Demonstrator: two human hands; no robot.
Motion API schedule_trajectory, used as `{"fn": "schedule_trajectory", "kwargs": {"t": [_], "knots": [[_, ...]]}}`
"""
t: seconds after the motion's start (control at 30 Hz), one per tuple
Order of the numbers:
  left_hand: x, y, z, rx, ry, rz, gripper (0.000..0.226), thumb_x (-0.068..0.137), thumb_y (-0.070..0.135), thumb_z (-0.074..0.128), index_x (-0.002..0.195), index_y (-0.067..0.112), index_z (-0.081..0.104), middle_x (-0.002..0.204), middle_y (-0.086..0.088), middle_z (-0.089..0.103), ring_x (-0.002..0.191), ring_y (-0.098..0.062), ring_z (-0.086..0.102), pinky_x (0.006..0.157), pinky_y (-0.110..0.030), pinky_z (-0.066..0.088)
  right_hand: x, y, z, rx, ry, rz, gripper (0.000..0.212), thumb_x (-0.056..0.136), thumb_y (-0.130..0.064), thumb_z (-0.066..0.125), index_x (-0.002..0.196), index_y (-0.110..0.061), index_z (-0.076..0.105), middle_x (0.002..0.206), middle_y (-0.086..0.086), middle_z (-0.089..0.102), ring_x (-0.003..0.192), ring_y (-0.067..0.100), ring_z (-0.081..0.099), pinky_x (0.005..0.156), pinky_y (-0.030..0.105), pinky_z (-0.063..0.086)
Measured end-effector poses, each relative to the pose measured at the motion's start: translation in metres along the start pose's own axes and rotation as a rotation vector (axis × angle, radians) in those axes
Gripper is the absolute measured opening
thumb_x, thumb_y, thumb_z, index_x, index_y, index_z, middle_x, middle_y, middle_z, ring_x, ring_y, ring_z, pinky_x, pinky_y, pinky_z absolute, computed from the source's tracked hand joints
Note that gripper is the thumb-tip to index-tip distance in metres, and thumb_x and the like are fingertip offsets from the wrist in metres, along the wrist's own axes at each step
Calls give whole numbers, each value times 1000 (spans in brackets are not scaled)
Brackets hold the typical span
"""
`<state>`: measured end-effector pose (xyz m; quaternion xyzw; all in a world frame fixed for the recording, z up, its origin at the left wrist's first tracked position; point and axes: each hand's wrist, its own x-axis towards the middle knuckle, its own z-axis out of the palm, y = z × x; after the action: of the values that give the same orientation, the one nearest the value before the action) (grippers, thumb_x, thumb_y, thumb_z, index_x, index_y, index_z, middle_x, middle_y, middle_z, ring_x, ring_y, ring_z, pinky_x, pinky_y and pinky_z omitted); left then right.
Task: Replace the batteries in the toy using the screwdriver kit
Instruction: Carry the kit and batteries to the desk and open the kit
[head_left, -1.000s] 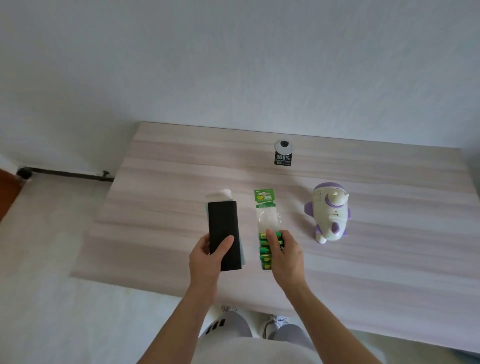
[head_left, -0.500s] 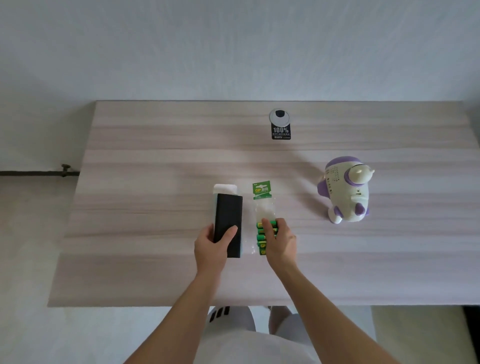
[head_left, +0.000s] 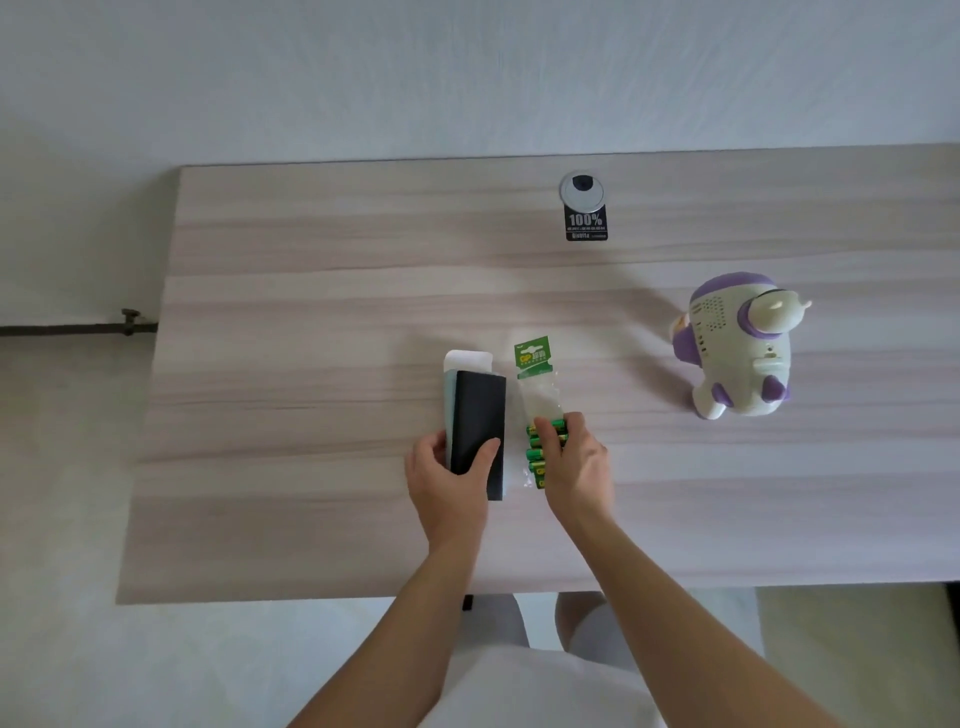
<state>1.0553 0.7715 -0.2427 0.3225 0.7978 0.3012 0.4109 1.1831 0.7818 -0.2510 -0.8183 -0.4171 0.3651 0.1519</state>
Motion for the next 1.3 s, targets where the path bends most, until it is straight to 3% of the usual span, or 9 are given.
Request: {"fn": "schedule_trajectory", "kwargs": {"t": [0.13, 0.27, 0.43, 0.63, 0.8, 0.93, 1.13, 1.3], "knots": [[5, -5, -4, 125, 32, 48, 61, 77, 47, 81, 124, 14, 60, 113, -1, 54, 98, -12, 52, 66, -6, 36, -2, 2, 9, -84, -14, -24, 31, 102, -49, 40, 96, -18, 42, 88, 4, 57, 79, 28, 56, 63, 38, 45], [7, -8, -7, 167, 16, 59, 56, 81, 48, 77, 124, 16, 63, 107, 0, 52, 94, -11, 50, 63, -6, 34, -4, 5, 11, -122, 37, -54, 38, 102, -46, 43, 110, -10, 51, 107, 7, 50, 79, 25, 48, 65, 36, 42], [9, -12, -9, 169, 6, 75, 52, 82, 48, 75, 120, 14, 65, 104, 2, 52, 96, -15, 54, 76, -21, 45, -1, 7, 10, -184, 67, -83, 40, 100, -49, 44, 115, -12, 49, 109, 7, 52, 81, 24, 52, 63, 33, 42], [12, -14, -13, 123, -17, 78, 49, 80, 46, 78, 117, 17, 65, 106, 3, 60, 97, -16, 60, 82, -28, 53, 1, 15, 8, -245, 133, -118, 40, 97, -53, 46, 111, -15, 46, 103, 5, 58, 87, 26, 59, 60, 33, 44], [17, -12, -21, -5, -130, 25, 35, 84, 34, 78, 110, 24, 57, 99, 9, 65, 90, -7, 63, 65, -11, 53, 3, 19, 8, -346, 206, -176, 42, 95, -55, 48, 106, -15, 51, 100, 4, 57, 83, 22, 53, 65, 33, 44], [23, -19, -28, -91, -178, -26, 25, 90, 30, 72, 109, 19, 61, 106, 0, 69, 98, -16, 67, 80, -31, 60, 7, 23, 7, -286, 200, -146, 42, 93, -55, 54, 104, -14, 53, 99, 6, 58, 88, 25, 54, 71, 35, 43], [33, -22, -54, -207, -112, -65, 28, 93, 27, 68, 117, 14, 62, 111, 0, 69, 103, -15, 65, 77, -19, 53, 7, 25, -1, -174, 142, -152, 40, 94, -51, 55, 107, -13, 54, 105, 8, 56, 92, 29, 56, 74, 42, 51], [43, -27, -73, -218, -92, -127, 30, 93, 22, 68, 122, 13, 63, 116, -1, 70, 109, -18, 66, 94, -32, 54, 4, 29, -10, -198, 158, -200, 38, 96, -48, 54, 110, -13, 54, 108, 11, 55, 93, 31, 56, 75, 46, 53]]}}
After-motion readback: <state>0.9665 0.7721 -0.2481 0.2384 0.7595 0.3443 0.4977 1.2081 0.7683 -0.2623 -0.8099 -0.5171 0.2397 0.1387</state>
